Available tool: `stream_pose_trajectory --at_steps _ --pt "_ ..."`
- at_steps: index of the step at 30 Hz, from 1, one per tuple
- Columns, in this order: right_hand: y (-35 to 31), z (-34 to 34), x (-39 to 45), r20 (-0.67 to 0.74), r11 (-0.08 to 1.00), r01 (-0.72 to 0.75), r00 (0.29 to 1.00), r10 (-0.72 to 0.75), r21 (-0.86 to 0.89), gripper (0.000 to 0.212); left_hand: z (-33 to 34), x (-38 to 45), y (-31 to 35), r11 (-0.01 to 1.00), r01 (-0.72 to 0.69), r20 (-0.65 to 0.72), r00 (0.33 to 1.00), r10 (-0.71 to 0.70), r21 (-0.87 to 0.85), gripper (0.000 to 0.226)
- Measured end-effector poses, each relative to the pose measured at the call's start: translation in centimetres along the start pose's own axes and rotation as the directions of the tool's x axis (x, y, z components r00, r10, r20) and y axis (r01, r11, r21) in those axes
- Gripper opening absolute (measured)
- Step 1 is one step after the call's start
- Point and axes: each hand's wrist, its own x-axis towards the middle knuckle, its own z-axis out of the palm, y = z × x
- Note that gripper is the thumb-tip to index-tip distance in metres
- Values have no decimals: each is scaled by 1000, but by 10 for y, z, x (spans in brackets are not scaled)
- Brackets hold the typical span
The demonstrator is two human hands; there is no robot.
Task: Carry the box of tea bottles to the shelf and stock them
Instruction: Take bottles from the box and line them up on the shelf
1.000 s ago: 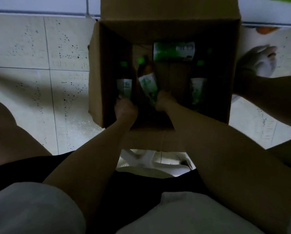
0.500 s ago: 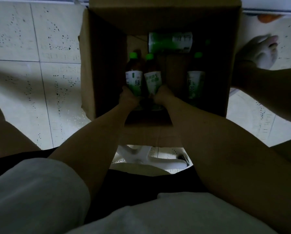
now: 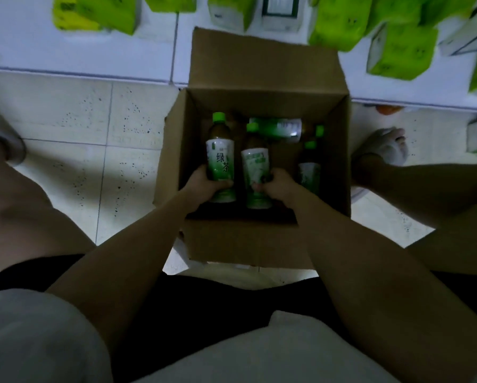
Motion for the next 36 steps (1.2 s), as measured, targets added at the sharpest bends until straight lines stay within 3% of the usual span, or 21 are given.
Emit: stream_pose_trajectory --at_steps 6,8,13,20,28,32,36 --pt "-54 -5 -47 -153 964 255 958 -241 77 43 -32 -43 39 976 -218 -26 976 218 14 66" --pt "-75 -9 -64 -208 931 360 917 -340 66 42 -44 -59 61 946 -325 -28 945 325 2 74" --pt "-132 -22 -125 -256 808 581 800 -543 99 33 -76 -105 127 846 -531 -136 842 523 -37 64" --pt "-215 -60 -223 -345 566 822 549 -761 59 31 -123 -178 223 611 -787 -263 574 775 84 57" --pt "-296 -106 -325 -399 302 948 240 -885 -102 34 -146 -261 327 285 -947 -330 224 917 151 51" --pt "-329 -133 -350 -403 279 945 192 -895 -169 44 -156 -282 376 217 -959 -331 148 932 183 57" --pt "-357 -156 -355 -414 305 914 177 -893 -267 61 -158 -282 412 239 -949 -333 162 929 207 65"
